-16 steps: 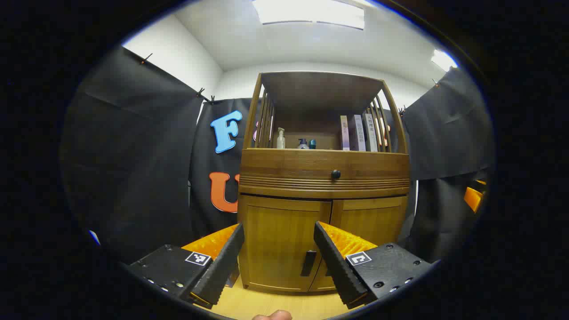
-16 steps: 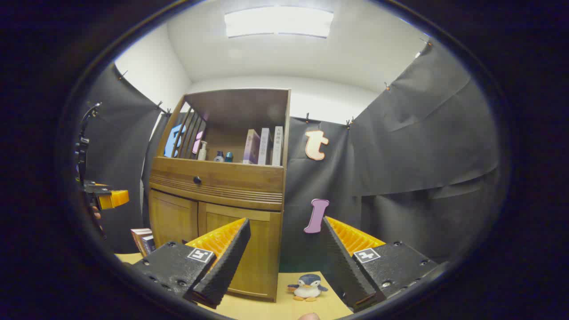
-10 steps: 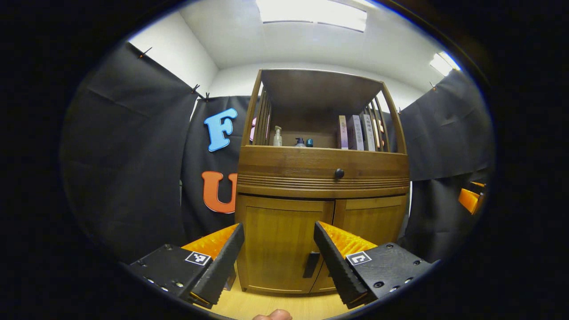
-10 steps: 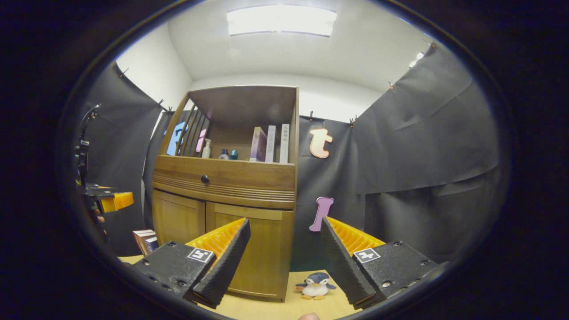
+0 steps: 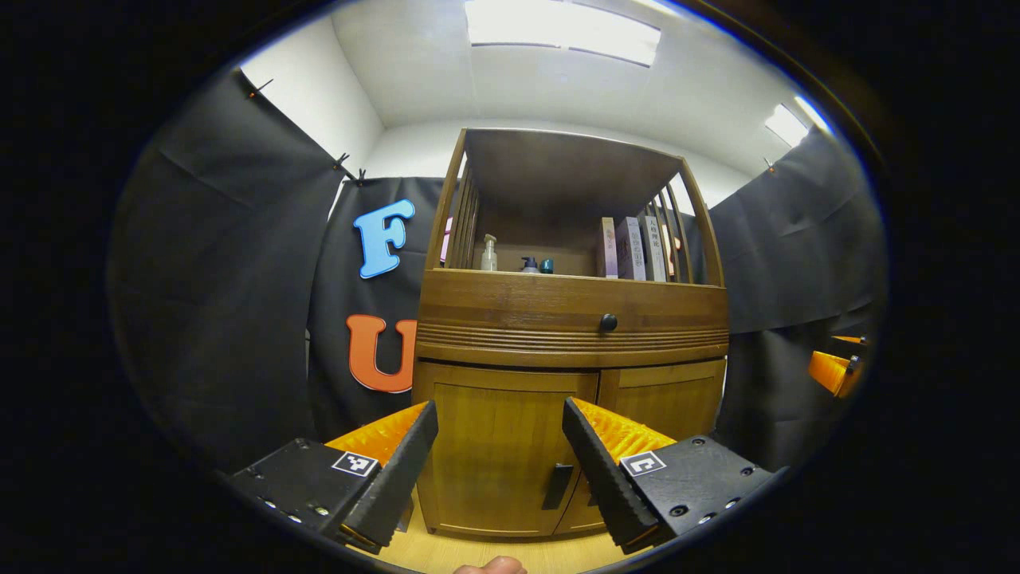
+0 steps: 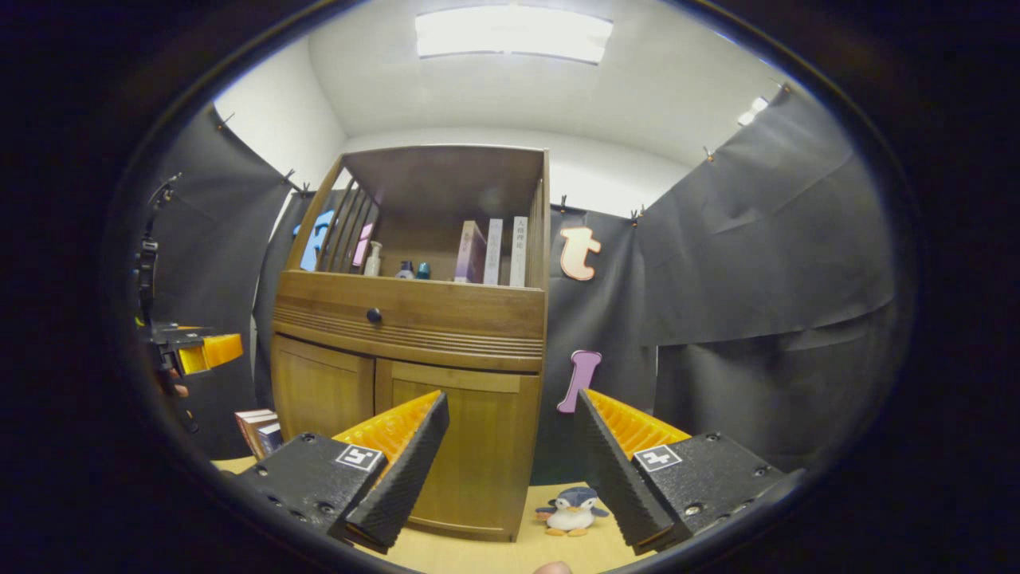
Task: Open the right door of the double-door shoe cabinet with the right hand, and open the left door with the left hand.
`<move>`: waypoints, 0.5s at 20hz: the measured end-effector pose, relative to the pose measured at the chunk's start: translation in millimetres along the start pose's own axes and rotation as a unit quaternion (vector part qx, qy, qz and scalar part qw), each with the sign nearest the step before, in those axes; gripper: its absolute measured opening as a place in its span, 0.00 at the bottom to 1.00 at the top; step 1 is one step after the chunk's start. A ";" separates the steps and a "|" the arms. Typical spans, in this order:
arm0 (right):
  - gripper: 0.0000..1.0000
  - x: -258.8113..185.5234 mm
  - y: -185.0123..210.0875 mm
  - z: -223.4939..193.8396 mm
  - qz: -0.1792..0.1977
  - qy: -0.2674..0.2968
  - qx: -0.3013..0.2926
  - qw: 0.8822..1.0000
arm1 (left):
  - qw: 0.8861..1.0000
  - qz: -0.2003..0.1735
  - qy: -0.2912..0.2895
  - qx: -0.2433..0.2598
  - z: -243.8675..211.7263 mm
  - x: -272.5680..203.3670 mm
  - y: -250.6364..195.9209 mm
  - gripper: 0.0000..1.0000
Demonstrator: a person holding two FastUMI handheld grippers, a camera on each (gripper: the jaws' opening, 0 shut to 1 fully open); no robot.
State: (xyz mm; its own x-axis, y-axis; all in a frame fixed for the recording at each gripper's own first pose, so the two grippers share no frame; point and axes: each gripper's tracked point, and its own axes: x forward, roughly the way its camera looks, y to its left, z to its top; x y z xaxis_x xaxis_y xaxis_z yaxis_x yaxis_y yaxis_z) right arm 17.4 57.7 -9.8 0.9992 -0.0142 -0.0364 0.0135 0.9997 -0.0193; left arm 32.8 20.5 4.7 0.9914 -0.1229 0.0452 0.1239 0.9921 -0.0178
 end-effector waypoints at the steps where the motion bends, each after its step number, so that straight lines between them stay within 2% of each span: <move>1: 1.00 1.7 2.2 -1.1 0.000 0.001 -0.003 1.000 | 1.000 -0.002 0.001 0.001 -1.6 0.5 0.3 0.95; 9: 1.00 18.9 26.9 -19.2 0.010 0.012 0.003 1.000 | 1.000 -0.011 -0.005 0.015 -4.8 8.3 11.7 0.95; 10: 1.00 21.6 30.2 -21.7 0.010 0.016 0.002 1.000 | 1.000 -0.012 -0.004 0.017 -6.2 9.3 12.8 1.00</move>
State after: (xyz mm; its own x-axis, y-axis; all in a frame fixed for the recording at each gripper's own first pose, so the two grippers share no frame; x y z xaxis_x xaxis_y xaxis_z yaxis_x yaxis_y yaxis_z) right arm 38.7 87.2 -32.9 0.9977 0.0062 -0.0680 -0.0073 0.9999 -0.0150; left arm 43.8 31.9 -1.3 0.9876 -0.1473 0.0536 0.1466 0.9891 0.0166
